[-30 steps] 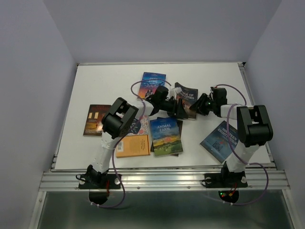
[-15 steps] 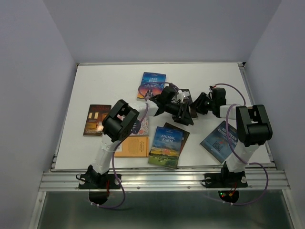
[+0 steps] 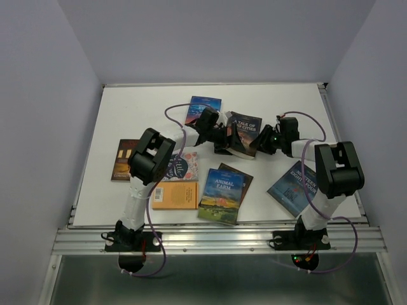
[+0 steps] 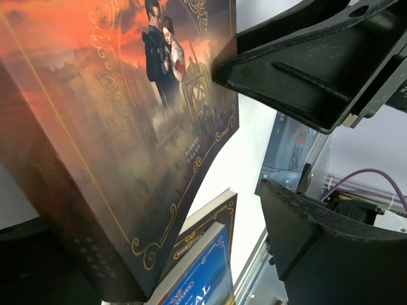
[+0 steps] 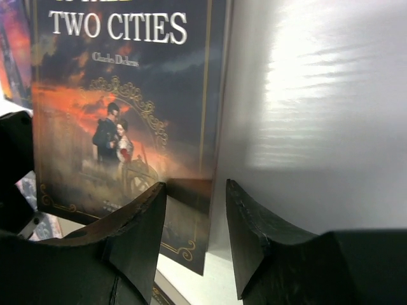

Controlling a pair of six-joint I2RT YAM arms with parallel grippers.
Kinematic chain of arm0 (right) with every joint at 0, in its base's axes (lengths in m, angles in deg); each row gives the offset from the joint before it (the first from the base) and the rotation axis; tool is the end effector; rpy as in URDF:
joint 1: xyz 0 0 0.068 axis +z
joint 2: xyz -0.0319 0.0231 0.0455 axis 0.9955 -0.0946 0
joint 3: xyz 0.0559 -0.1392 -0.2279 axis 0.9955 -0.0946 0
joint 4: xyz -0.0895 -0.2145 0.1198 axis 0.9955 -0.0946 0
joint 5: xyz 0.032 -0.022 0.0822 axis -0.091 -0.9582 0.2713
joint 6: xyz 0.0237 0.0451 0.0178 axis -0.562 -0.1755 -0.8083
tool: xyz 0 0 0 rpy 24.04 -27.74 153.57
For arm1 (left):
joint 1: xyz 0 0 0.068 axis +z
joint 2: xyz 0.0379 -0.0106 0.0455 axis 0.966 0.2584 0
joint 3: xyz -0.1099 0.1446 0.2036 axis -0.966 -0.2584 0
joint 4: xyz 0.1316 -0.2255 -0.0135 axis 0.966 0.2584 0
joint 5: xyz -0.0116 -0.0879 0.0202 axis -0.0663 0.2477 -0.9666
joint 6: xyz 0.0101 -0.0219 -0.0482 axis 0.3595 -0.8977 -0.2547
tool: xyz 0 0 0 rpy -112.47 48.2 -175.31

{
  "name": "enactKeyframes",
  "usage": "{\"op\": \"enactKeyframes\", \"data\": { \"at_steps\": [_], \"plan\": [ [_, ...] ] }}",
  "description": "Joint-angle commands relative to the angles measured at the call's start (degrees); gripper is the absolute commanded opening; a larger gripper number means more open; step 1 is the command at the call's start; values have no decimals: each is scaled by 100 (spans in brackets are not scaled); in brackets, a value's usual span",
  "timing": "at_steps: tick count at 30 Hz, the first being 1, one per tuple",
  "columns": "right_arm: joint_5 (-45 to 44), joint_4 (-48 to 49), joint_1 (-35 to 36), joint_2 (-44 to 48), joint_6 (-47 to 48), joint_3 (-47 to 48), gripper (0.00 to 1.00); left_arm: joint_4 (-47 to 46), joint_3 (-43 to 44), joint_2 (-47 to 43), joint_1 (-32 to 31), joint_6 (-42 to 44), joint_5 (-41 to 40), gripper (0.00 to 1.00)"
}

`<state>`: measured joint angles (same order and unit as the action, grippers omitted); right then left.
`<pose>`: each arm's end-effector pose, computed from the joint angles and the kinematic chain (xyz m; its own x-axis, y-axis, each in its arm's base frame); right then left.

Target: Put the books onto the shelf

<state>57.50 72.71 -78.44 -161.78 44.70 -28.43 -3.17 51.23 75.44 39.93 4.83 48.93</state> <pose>0.3464 0.0521 0.1415 -0.7868 0.4397 -0.4332 0.0638 0.7560 0.6515 0.3792 -0.2957 0.1530 -0.9038 0.0976 -0.4166 0.4153 0.4349 -0.7990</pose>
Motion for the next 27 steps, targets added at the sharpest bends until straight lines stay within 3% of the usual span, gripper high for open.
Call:
{"op": "enactKeyframes", "data": {
  "at_steps": [1,8,17,27],
  "plan": [
    [-633,-547,55,384,272,14,49,-48,-162,-725,-68,221,-152,93],
    [-1399,-882,2,1147,544,85,54,321,-883,-1771,-94,783,-881,99],
    [-1461,-891,2,1465,659,15,61,505,100,-709,-42,906,-996,99],
    [-748,-539,64,1290,791,49,65,901,294,-1288,20,1196,-2718,99]
  ]
}}
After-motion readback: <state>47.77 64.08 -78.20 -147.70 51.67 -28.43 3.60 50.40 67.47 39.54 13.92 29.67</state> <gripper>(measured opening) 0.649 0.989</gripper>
